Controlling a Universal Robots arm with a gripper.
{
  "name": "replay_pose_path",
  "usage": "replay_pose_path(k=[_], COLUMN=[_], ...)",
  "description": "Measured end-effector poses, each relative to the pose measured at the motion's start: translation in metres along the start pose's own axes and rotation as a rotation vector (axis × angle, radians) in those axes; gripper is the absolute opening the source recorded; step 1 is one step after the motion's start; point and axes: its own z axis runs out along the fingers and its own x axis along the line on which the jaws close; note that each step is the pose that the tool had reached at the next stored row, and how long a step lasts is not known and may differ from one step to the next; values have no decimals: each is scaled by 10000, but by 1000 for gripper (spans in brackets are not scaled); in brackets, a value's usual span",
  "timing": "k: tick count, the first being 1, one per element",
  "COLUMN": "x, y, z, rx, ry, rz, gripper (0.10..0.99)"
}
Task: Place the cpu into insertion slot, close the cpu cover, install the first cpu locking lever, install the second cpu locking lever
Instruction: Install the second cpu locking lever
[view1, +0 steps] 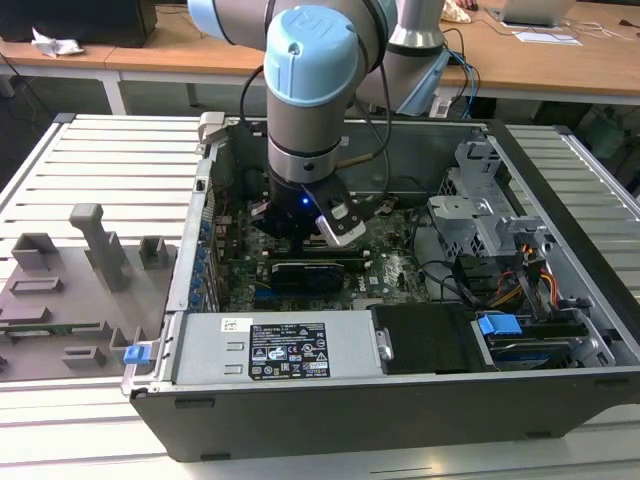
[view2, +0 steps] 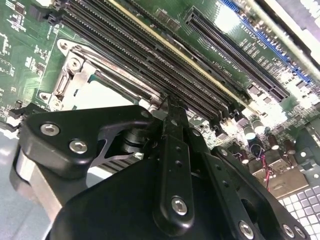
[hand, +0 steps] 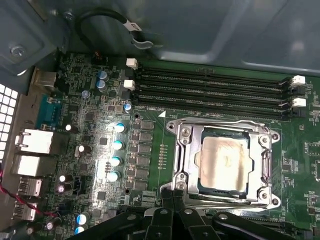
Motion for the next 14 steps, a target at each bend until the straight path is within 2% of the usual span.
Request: replay_pose_path(k=[4, 6, 14], x=[9, 20, 48], y=[-4, -4, -3], z=[32, 34, 36], rx=[-139, -169, -193], ry=[-18, -19, -21], rz=[1, 2, -2], gripper=[106, 106, 106])
